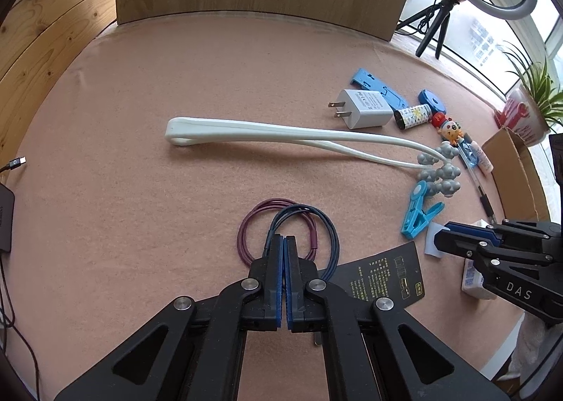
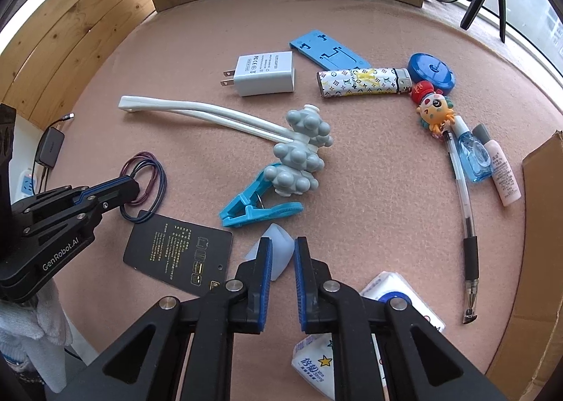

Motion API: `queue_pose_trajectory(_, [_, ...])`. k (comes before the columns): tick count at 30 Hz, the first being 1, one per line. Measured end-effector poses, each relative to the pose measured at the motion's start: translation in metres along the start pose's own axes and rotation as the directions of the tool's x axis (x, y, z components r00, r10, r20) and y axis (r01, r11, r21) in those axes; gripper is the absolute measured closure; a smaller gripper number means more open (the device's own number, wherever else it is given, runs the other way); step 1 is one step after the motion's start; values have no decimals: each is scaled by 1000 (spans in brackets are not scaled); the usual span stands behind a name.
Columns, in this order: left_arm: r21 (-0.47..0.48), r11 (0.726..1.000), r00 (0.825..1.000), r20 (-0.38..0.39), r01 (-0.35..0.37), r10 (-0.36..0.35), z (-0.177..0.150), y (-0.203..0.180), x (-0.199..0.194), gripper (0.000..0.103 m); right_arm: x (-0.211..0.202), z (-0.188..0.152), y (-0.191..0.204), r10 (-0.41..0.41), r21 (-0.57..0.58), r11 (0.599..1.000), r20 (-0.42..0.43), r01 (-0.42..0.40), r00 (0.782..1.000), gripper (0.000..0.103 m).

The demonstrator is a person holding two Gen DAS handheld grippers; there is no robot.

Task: Organize objects
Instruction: 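Grasp the dark blue cable coil with the left tool, then carry the cable coil with the left tool into the box while the right tool carries the tissue pack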

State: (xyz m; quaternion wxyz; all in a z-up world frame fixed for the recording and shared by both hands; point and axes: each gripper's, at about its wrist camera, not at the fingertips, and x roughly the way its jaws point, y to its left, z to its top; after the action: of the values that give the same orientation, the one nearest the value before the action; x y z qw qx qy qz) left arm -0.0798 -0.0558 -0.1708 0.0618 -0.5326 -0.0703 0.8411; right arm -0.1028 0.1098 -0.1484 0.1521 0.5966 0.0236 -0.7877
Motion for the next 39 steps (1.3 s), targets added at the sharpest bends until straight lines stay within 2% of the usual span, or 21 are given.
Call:
queue_pose_trajectory(4, [7,1000,999,32,-8,7,2,0,-9,102,-1,-2,-4,18,17,1000,3,-18,1000,92])
queue_pose_trajectory(8, [68,997,999,-10,-43,44,3,-6,1,102,-5,-5,-9,40,17,999,6,-40,999,91])
queue_pose_trajectory(11, [91,993,997,-10,-71,72,5,-10,6,101,-6,-5,-10,37,21,999,7,-37,999,89])
queue_pose_trajectory(14, [87,993,997,-17,-77,79,8,-9,8,89,-6,-3,-12,26,25,999,13,-27,1000,83])
queue_pose_trajectory(15, [84,993,996,-25,-82,84,8,-9,10,75,-7,-3,-13,20,28,999,15,-20,1000,77])
queue_pose_trajectory(16, [84,993,996,-24,-81,83,8,-8,10,69,-6,-2,-13,18,30,999,18,-18,1000,74])
queue_pose_trajectory(21, [111,989,995,-17,-98,100,6,-12,12,69,-7,-3,-15,17,33,999,15,-17,1000,74])
queue_pose_trajectory(23, [109,989,995,-14,-98,101,6,-12,13,73,-5,-3,-15,15,31,999,12,-15,1000,74])
queue_pose_trajectory(28, [117,989,995,-12,-92,94,4,-13,12,99,1,-2,-14,13,31,999,10,-13,1000,74])
queue_pose_trajectory(32, [78,995,998,-11,-67,68,3,-8,11,99,1,-3,-12,7,8,1000,17,-7,1000,74])
queue_pose_trajectory(33, [59,997,999,-12,-51,52,2,-6,10,99,0,-4,-10,1,-4,1000,20,-1,1000,77])
queue_pose_trajectory(34, [41,998,999,-13,-38,38,1,-3,8,99,0,-4,-9,4,-13,1000,21,-4,1000,87])
queue_pose_trajectory(35, [25,999,999,-12,-29,30,1,-1,7,99,-1,-5,-9,28,-16,999,21,-28,999,92])
queue_pose_trajectory(36, [10,1000,1000,-8,-20,20,0,1,5,99,-2,-6,-9,50,-14,999,23,-49,999,94])
queue_pose_trajectory(39, [-34,999,1000,10,9,-8,-3,8,-5,99,-6,-8,-8,46,-12,999,47,-46,998,96])
